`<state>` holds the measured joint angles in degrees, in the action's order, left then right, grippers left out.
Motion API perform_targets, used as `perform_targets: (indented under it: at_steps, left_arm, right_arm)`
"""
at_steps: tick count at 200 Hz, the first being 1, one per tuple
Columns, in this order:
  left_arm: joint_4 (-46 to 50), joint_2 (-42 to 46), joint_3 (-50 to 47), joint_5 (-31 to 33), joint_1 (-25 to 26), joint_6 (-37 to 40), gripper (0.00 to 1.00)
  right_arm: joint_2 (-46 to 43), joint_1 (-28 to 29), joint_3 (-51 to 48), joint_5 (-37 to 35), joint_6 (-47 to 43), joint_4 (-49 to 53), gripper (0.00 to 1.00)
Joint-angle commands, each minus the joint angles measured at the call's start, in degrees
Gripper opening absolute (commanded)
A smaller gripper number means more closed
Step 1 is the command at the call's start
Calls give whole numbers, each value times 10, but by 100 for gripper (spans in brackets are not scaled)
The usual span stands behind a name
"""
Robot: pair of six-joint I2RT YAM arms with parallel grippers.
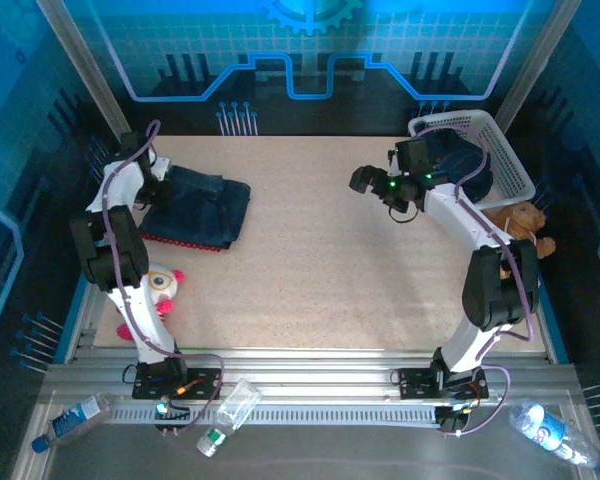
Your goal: Fold and stack the skirts
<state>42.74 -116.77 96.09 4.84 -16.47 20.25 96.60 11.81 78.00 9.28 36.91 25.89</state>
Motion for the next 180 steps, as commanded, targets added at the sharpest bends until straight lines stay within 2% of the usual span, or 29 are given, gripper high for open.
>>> perform_targets:
  at_steps: [1, 18, 28, 33, 46, 53, 80, 114, 149, 180]
  left_arm:
    - [-51, -11, -17, 60, -5, 4, 33]
    - [-44, -12, -2, 105, -7, -22, 43]
    - [-38, -1, 11, 111, -10, -52, 55]
    - [-37, 8, 15, 110, -12, -68, 61]
    - [-37, 34, 21, 107, -13, -114, 89]
    - [-37, 49, 22, 100, -12, -139, 98]
    - [-52, 114, -1, 69, -13, -234, 99]
    - [-86, 225, -81, 37, -13, -376, 99]
    - [-215, 374, -260, -81, -12, -520, 99]
    - [-230, 457, -352, -75, -14, -584, 99]
  right_arm:
    - [-48, -9, -21, -7, -15, -15, 100]
    - [-89, -7, -52, -24, -29, -53, 100]
    - [-114, -3, -68, -54, -45, -69, 100]
    - [-126, -1, -74, -68, -54, -73, 100]
    - [-146, -2, -81, -107, -71, -66, 100]
    - [-154, -4, -78, -126, -76, -56, 100]
    - [-152, -31, -47, -178, -78, 25, 100]
    - [-141, -86, -46, -196, -106, 28, 100]
    - [-87, -186, -17, -179, -96, 41, 100]
    - [-6, -260, 34, -95, -136, 42, 100]
